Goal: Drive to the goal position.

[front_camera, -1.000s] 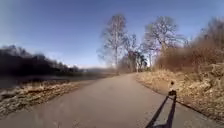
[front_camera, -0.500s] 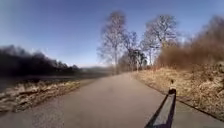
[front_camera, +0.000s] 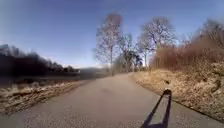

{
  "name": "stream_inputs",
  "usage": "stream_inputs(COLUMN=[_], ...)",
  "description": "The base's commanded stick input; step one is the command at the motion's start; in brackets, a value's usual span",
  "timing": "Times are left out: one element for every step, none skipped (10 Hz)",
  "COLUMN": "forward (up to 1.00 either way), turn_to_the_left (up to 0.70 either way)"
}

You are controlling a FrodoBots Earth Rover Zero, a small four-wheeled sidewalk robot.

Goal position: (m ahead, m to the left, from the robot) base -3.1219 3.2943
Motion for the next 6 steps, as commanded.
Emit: stream_inputs(forward=[0.85,0.85,0.85,0.85,0.85,0.85], turn_to_the_left=[0.00,0.00,0.00,0.00,0.00,0.00])
